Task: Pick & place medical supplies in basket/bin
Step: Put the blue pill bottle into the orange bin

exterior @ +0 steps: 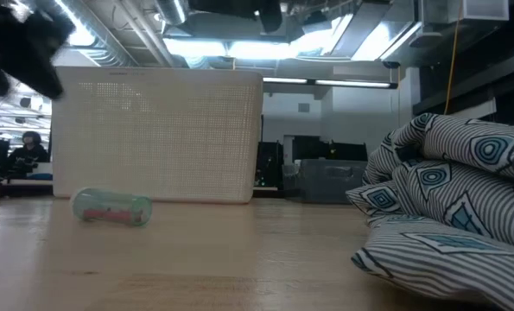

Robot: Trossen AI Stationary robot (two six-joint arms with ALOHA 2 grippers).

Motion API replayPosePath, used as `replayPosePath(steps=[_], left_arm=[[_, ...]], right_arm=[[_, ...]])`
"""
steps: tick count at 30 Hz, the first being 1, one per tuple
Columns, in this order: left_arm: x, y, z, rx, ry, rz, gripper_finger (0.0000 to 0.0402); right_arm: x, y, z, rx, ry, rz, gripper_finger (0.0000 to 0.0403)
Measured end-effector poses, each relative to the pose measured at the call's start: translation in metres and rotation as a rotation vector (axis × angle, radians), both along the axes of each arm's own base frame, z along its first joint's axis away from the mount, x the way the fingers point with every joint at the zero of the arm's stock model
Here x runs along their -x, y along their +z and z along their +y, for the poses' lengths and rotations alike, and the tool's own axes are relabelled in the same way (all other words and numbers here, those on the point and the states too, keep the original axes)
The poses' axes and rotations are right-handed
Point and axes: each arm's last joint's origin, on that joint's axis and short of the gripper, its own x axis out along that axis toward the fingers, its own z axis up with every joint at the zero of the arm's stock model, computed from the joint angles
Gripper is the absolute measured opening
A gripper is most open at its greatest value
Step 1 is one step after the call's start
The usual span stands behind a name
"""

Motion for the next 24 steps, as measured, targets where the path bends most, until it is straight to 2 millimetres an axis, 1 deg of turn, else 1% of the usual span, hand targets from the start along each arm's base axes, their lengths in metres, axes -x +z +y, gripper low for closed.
replayPosePath(steps=[3, 8, 15, 19, 24], left_arm=[[-0.001, -0.014, 0.012, 0.007, -0.002, -0.033, 0.0192], [-0.007, -0.032, 0.025, 0.023, -0.017, -0.051, 0.0192], [-0.013, -0.041, 0.031, 0.054, -0.066, -0.139, 0.0191], [-0.012, -0.051, 0.036, 0.059, -0.062, -0.117, 0.0191], [-0.015, -0.057, 0.039, 0.067, -0.062, -0.087, 0.0191]], right_arm=[[0.001, -0.004, -0.001, -0.024, -0.012, 0.033, 0.0262], [0.001, -0.005, -0.001, -0.054, -0.023, 0.042, 0.0262], [0.001, -0.005, -0.001, -0.074, -0.028, 0.038, 0.0262], [0.001, -0.005, -0.001, -0.088, -0.031, 0.036, 0.0262], [0.002, -0.005, 0.0, -0.091, -0.022, 0.037, 0.0262]])
